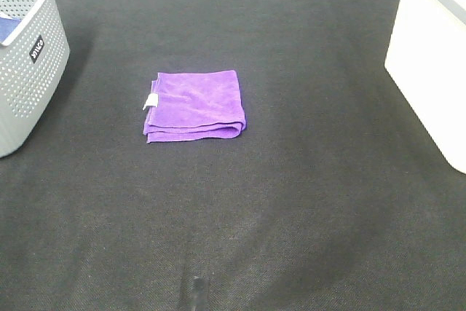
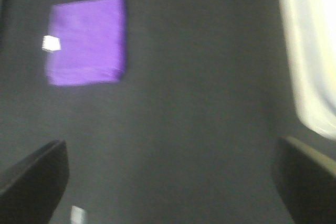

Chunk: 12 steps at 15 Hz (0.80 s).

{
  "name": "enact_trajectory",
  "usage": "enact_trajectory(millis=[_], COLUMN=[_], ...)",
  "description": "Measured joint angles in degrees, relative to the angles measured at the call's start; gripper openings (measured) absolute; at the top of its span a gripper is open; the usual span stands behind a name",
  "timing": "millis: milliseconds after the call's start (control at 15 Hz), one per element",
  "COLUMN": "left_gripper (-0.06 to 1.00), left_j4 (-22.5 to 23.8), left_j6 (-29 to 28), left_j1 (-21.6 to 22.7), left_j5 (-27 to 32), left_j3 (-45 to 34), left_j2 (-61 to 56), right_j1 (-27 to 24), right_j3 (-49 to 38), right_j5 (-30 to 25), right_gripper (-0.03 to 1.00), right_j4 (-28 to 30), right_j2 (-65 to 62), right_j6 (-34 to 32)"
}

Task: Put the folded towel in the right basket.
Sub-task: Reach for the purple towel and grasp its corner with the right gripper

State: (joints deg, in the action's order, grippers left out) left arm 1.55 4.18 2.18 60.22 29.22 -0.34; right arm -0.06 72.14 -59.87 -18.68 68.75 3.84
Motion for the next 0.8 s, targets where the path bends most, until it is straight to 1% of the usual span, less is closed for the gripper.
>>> enact_trajectory(millis=[67,133,200,333,467,667,800], left_gripper=[0.99,0.99,0.99,0.99,0.99,0.99,0.99], left_j4=[0.1,0.1,0.1,0.1,0.1,0.1,0.1], left_j6=[0.0,0.0,0.0,0.0,0.0,0.0,0.0], left_j1=[0.0,0.0,0.0,0.0,0.0,0.0,0.0], left_j5=[0.0,0.0,0.0,0.0,0.0,0.0,0.0], left_j3=[0.0,0.0,0.0,0.0,0.0,0.0,0.0], left_j2=[0.0,0.0,0.0,0.0,0.0,0.0,0.0], right_j1=[0.7,3.0,6.2,11.3,12.5,12.5,12.5], right_j3=[2.2,5.2,8.5,17.2,25.8,39.8,47.7], right_j5=[2.2,4.6,5.9,6.4,5.0,1.4,-0.7], right_gripper=[0.96,0.96,0.96,0.96,0.96,0.96,0.96], right_j4=[-4.5,-7.7,-8.9,-10.6,-13.9,-14.9,-16.2], right_j2=[5.2,10.7,16.3,29.6,42.5,58.3,67.4], right_j6=[2.1,3.4,4.0,4.3,4.3,4.1,4.0])
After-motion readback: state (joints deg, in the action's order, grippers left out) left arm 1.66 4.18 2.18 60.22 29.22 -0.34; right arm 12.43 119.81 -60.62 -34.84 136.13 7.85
